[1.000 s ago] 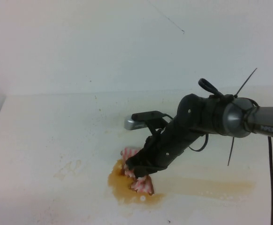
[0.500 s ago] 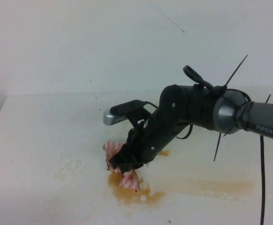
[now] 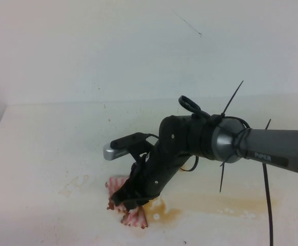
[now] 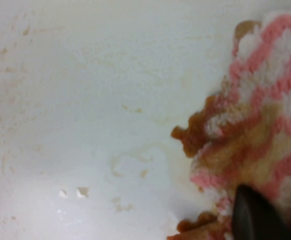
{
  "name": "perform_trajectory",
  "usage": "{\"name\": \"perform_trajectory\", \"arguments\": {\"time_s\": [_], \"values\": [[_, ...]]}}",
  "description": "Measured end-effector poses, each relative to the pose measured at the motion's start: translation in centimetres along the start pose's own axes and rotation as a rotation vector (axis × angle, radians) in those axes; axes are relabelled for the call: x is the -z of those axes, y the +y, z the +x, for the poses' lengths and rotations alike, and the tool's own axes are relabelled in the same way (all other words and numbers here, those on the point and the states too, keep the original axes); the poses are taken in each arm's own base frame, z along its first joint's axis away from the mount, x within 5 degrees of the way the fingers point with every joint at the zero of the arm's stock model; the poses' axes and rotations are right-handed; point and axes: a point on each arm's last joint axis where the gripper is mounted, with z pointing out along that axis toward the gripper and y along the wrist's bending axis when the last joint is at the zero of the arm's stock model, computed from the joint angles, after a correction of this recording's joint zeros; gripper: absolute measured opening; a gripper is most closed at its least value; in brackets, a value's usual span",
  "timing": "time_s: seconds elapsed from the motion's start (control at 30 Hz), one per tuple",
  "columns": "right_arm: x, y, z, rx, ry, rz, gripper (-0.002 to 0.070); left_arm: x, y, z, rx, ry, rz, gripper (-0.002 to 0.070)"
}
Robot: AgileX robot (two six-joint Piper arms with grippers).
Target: Wipe the table
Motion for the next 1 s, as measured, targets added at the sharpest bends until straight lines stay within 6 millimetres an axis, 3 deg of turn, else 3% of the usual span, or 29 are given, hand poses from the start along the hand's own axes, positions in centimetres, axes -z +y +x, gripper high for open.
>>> {"name": "perform_trajectory", "arguments": {"time_s": [0.17,0.43,0.6,0.7,0.83,1.0], "values": [[0.6,-1.7,-0.2,-0.071,-0.006,0.018,0.0048,0.0,0.0,0.0,0.000,0.000,0.000,-0.0003],[2.5,-6.4,0.3,-0.186,0.053,0.040,0.0048,0.0,0.0,0.0,0.000,0.000,0.000,-0.0003],[4.2,-7.0,0.5,-0.126,0.082,0.110,0.0047,0.0,0.0,0.0,0.000,0.000,0.000,-0.0003],[5.4,-6.1,0.2,-0.100,0.048,0.115,0.0047,0.0,0.0,0.0,0.000,0.000,0.000,-0.0003],[6.4,-2.9,-0.5,-0.024,-0.015,0.049,0.0047,0.0,0.0,0.0,0.000,0.000,0.000,-0.0003],[4.2,0.9,-0.1,0.055,0.019,-0.035,0.0047,0.0,0.0,0.0,0.000,0.000,0.000,-0.0003]]}}
